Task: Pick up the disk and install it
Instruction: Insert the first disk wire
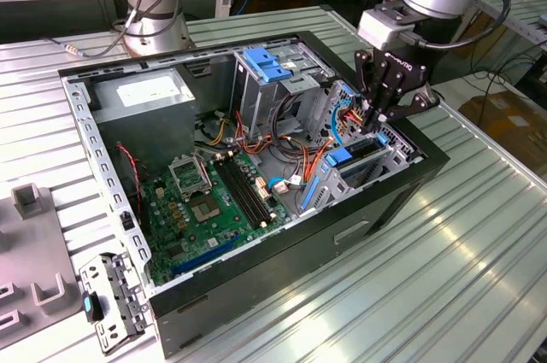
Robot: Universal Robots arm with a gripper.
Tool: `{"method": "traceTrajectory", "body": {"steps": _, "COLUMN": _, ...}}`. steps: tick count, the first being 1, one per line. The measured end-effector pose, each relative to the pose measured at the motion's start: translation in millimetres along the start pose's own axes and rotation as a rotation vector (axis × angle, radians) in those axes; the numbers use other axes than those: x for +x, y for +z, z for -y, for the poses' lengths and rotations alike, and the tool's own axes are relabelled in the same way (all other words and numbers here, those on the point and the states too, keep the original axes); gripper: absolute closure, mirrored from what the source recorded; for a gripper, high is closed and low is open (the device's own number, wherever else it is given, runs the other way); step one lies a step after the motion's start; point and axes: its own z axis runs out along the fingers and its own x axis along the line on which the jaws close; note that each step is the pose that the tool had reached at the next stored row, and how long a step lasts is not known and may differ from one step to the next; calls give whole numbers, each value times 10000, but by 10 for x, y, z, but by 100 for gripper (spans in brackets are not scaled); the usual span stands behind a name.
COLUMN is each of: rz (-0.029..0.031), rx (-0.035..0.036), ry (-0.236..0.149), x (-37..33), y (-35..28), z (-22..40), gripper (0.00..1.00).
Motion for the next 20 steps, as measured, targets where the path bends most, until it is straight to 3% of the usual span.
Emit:
{"method": "traceTrajectory", "body": {"steps": 1, "rz": -5, "rx": 133, "ry": 5, "x": 2, "y": 14, "z": -10, "gripper": 84}}
{"method": "traceTrajectory", "body": {"steps": 2, "rz": -3, "rx": 175, "ry": 8, "x": 2, "y": 22, "z": -34, "gripper": 84}}
{"method": "traceTrajectory", "body": {"steps": 4, "rz": -5, "rx": 180, "ry": 26, "x": 7, "y": 31, "z": -77, "gripper": 84}}
{"method": "traceTrajectory", "body": {"steps": 10, "rz": -24, "rx": 157, "ry": 447, "x": 26, "y": 55, "z": -77, "gripper": 84}}
{"method": "traceTrajectory", "body": {"steps": 20, "rz": -30, "rx": 147, "ry": 616, "x": 35, "y": 92, "z": -75, "gripper": 84}}
